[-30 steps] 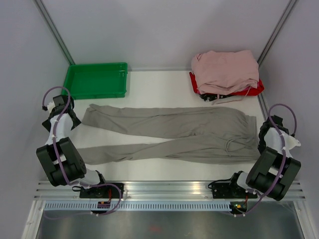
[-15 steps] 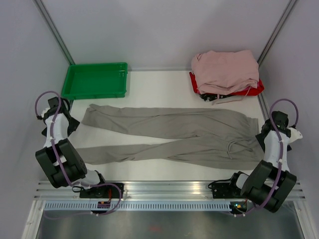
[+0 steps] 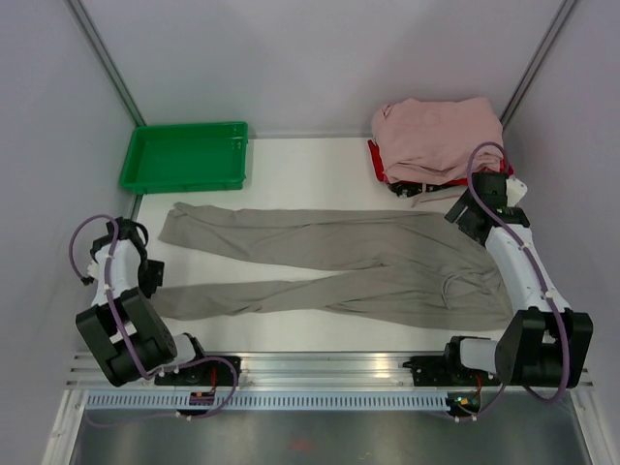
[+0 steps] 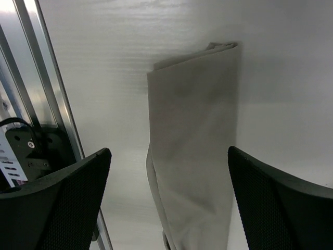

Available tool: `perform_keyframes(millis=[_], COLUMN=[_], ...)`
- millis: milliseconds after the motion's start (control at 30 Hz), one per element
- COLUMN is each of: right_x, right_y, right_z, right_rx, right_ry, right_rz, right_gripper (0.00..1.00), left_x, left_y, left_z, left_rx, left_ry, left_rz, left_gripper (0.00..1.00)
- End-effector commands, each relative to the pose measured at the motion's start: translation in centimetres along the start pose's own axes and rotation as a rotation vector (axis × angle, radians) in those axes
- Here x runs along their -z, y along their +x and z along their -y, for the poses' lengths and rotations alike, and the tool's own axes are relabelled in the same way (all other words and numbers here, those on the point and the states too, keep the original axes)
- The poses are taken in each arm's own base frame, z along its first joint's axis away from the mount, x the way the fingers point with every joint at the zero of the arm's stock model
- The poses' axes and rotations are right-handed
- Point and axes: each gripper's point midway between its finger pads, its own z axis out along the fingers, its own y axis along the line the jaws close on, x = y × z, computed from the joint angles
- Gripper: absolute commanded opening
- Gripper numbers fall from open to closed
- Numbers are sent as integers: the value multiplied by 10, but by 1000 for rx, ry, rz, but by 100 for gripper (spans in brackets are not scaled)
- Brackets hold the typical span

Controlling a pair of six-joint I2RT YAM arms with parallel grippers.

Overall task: Fold and stack the trousers
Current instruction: Flatten the trousers out

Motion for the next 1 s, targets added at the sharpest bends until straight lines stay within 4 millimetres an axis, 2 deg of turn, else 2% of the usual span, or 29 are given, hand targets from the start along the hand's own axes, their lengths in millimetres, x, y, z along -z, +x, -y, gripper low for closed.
perform_keyframes(millis=[0, 33, 67, 100, 200, 233, 300, 433, 533, 567, 633, 667, 767, 833, 933, 967], right_x=[14, 17, 16, 27, 33, 32, 32, 38, 36, 37, 38, 39, 42, 40, 41, 43], right_y=[-29, -32, -22, -8, 27, 30, 28, 19, 17, 14, 12, 11, 6, 2, -5, -10], right_z=[-54, -69, -84, -109, -135, -138, -140, -144, -147, -148, -149, -151, -153, -147, -147, -149], right_rx=[76, 114, 223, 317, 476, 472, 423, 432, 473, 472, 469, 465, 468, 478, 501, 504], right_ry=[-166, -210, -233, -284, -325, -331, -340, -359, -349, -346, -346, -352, -345, -305, -280, -274], right_rz=[92, 115, 107, 112, 97, 103, 123, 161, 155, 160, 163, 166, 174, 179, 189, 201], right_gripper=[87, 87, 87, 88, 89, 90, 91, 92, 92, 92, 92, 92, 92, 92, 92, 92], left_x=[-2, -3, -4, -9, -14, -15, -19, -30, -37, -40, -51, -54, -67, -74, -72, -69], left_y=[21, 25, 33, 43, 66, 70, 74, 62, 54, 50, 53, 52, 60, 65, 55, 51], left_z=[-7, -6, -5, -9, -7, -3, -8, -12, 1, 10, 12, 14, 7, 1, 1, 0], left_rx=[117, 133, 146, 156, 178, 190, 210, 206, 209, 220, 218, 238, 238, 221, 214, 214], left_ry=[12, 30, 37, 23, 53, 77, 67, 48, 86, 118, 112, 114, 47, 3, 0, -3], left_rz=[-64, -75, -109, -138, -222, -239, -234, -148, -115, -100, -98, -92, -107, -116, -75, -63], left_gripper=[95, 95, 93, 91, 90, 90, 88, 85, 81, 79, 73, 66, 64, 63, 34, 21])
